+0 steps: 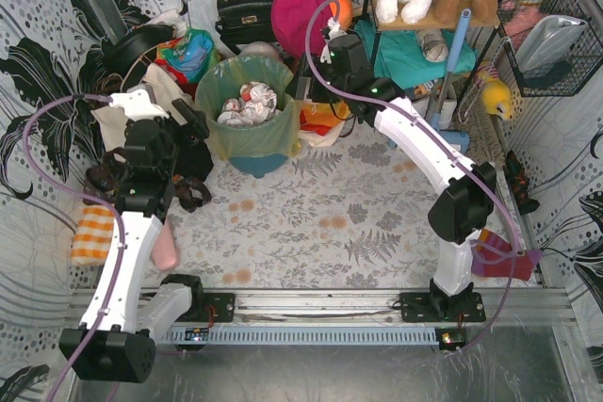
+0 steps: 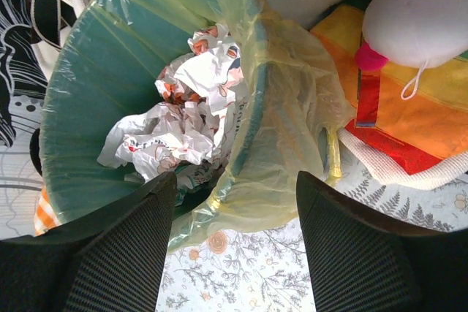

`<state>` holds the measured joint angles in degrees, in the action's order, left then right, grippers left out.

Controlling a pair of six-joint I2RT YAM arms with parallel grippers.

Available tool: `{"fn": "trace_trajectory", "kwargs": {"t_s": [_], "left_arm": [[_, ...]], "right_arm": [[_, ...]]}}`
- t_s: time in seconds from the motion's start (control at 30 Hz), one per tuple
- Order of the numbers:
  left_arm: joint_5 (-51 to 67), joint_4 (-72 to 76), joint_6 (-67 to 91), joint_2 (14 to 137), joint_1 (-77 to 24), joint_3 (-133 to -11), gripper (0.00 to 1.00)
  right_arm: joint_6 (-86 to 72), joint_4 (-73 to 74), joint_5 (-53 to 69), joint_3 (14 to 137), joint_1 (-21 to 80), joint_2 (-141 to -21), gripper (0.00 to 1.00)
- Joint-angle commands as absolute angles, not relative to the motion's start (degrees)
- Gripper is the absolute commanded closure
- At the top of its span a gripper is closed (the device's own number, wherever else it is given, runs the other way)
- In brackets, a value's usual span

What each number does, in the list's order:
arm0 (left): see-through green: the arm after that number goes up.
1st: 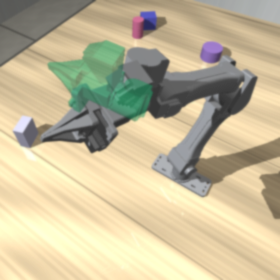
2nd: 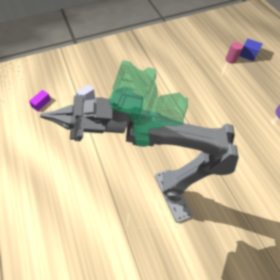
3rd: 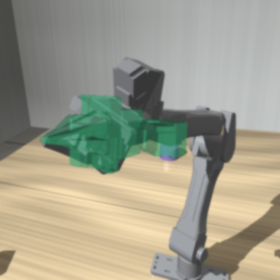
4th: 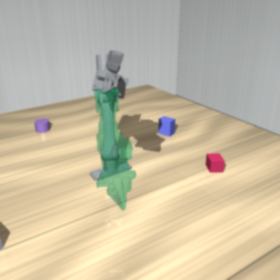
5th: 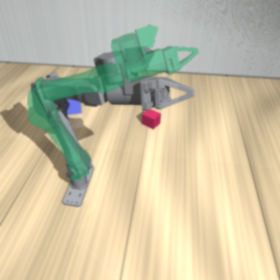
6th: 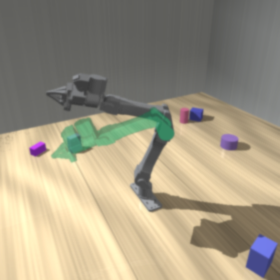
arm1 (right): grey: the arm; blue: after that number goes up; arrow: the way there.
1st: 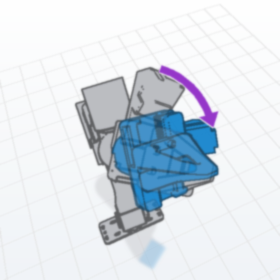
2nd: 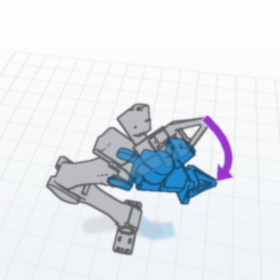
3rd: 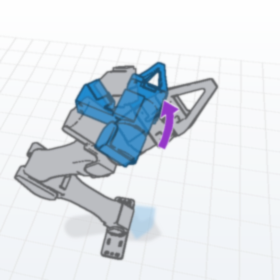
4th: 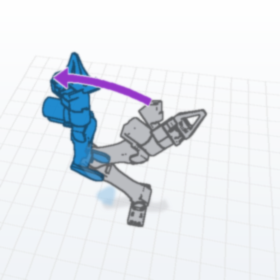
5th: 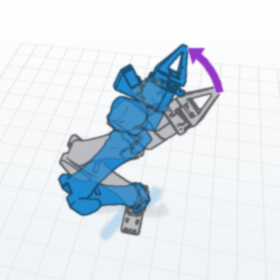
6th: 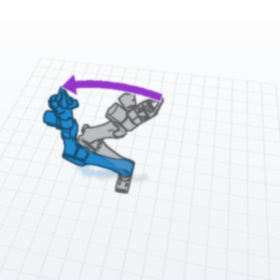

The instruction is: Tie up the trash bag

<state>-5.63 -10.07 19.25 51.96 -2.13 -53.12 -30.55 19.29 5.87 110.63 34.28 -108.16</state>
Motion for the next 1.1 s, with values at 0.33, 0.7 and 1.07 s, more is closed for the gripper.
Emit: {"fn": "trace_trajectory", "kwargs": {"t_s": [0.33,0.7,1.07], "left_arm": [[-9.6,-21.2,25.6,67.7,-1.8,-72.5,0.25],[-5.0,-24.9,26.1,76.6,0.7,-78.9,0.53],[0.5,-26.1,25.5,80.2,1.9,-81.0,0.7]], "right_arm": [[-32.3,26.4,0.0,119.8,34.9,-113.1,0.35],[-32.2,28.7,0.1,124.8,35.0,-117.5,0.37],[-29.9,33.2,-0.7,134.7,35.0,-123.7,0.52]]}}
